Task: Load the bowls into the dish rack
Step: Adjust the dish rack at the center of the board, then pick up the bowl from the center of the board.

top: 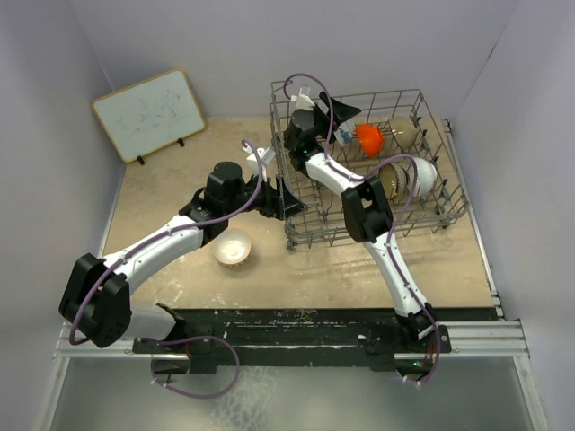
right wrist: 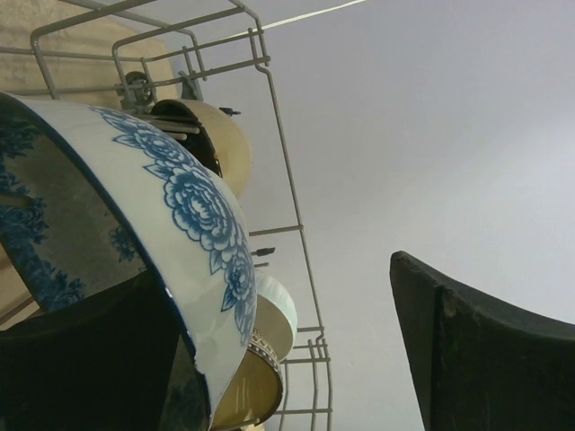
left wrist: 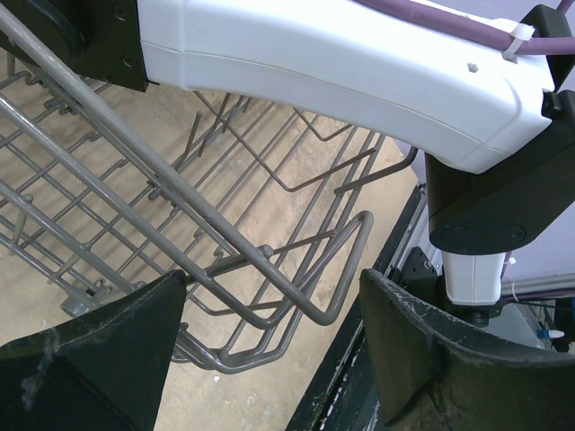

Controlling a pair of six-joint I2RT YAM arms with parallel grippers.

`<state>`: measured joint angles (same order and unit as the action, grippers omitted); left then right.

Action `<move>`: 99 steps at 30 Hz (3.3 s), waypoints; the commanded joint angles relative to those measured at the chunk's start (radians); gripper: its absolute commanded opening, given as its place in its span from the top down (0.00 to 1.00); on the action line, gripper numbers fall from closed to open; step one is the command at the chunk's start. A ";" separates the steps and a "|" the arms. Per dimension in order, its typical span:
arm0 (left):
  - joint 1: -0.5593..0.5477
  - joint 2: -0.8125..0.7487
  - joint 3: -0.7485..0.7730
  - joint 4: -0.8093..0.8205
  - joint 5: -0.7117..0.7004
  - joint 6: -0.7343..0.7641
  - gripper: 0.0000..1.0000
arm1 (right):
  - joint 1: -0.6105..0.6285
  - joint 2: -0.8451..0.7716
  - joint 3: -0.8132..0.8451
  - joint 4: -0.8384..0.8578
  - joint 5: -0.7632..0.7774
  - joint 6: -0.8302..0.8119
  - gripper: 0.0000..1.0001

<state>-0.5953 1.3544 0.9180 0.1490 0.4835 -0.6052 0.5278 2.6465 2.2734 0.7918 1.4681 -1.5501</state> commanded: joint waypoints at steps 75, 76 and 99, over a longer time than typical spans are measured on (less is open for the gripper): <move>0.001 -0.344 0.193 -0.708 -0.399 0.172 0.07 | -0.072 -1.320 -0.579 -1.233 -1.294 1.733 0.00; 0.001 -0.362 0.165 -0.695 -0.418 0.171 0.09 | -0.072 -1.327 -0.574 -1.236 -1.310 1.738 0.00; -0.031 -0.060 -0.220 -0.341 -0.482 0.024 0.47 | -0.072 -1.432 -0.602 -1.256 -1.391 1.785 0.00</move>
<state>-0.6056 1.2572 0.7025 -0.3191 0.0368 -0.5449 0.4534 1.2366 1.6768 -0.4789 0.0864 0.2192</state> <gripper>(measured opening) 0.550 0.998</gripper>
